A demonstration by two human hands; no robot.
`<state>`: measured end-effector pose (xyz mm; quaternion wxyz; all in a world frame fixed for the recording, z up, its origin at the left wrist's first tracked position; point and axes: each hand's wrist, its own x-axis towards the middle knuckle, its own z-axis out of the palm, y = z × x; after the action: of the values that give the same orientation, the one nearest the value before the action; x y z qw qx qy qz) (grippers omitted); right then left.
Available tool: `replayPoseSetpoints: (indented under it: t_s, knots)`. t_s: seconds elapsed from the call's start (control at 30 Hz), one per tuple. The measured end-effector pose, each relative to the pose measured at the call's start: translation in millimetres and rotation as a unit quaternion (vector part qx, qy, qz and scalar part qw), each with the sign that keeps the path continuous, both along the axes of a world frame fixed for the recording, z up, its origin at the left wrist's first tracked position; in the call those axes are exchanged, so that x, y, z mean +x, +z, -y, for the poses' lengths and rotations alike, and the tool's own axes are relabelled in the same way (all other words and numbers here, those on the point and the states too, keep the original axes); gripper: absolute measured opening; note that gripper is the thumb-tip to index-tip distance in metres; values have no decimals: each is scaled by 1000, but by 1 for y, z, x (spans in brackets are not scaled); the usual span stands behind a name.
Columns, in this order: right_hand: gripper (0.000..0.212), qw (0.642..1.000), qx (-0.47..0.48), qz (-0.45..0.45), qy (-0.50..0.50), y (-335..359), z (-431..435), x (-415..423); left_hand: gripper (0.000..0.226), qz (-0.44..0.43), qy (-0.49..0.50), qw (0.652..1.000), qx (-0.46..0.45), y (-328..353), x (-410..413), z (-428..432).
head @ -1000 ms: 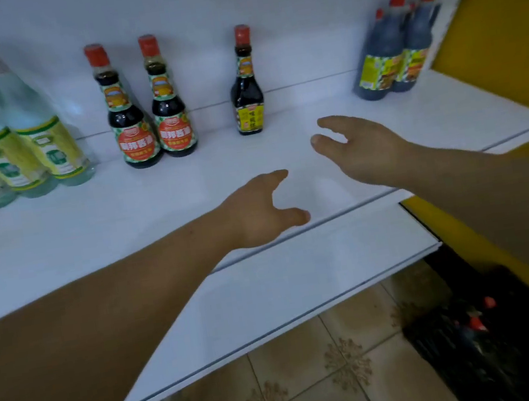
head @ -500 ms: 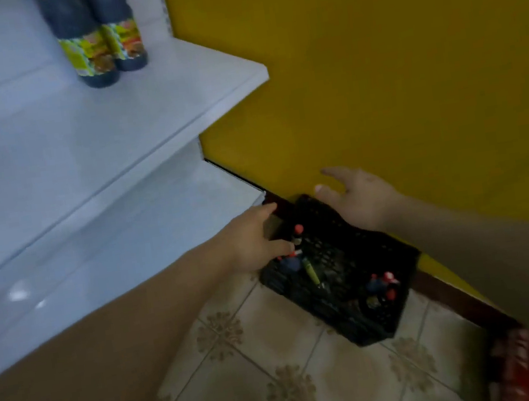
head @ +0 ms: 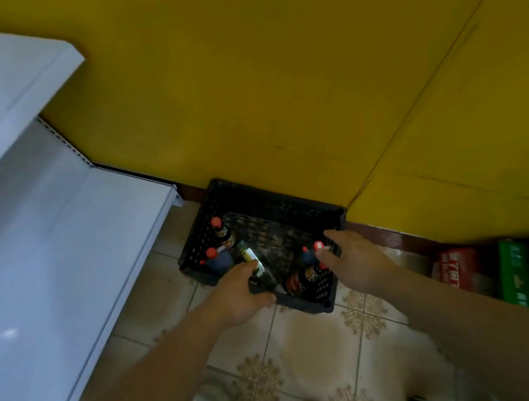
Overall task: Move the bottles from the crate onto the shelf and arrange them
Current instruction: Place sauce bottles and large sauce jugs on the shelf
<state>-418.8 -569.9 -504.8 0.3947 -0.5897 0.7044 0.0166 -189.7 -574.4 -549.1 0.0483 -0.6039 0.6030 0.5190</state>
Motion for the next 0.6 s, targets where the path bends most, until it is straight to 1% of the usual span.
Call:
replayPoseSetpoints:
  t_s: [0.1, 0.2, 0.23, 0.33, 0.43, 0.53, 0.6]
  knots:
    - [59, 999, 16, 2, -37, -24, 12, 1, 92, -4, -14, 1000, 24, -20, 5, 23]
    - [59, 998, 34, -1, -54, -46, 35, 9, 101, -10, -34, 999, 37, -51, 14, 54]
    - [60, 998, 41, -4, -57, -53, 44, 12, 100, -10, -45, 998, 42, -58, 17, 64]
    - [61, 996, 56, -19, -70, -81, 72, 13, 89, -1, -74, 996, 52, -81, 17, 94]
    - [62, 994, 71, -36, -76, -117, 88, 6, 88, 5, -105, 992, 67, -118, 5, 113]
    - [63, 992, 88, -48, -76, -160, 97, -9, 86, -7, -84, 992, 94, -158, -18, 122]
    - [63, 992, 99, -64, -54, -190, 101, -23, 85, -13, -83, 991, 104, -187, -39, 122]
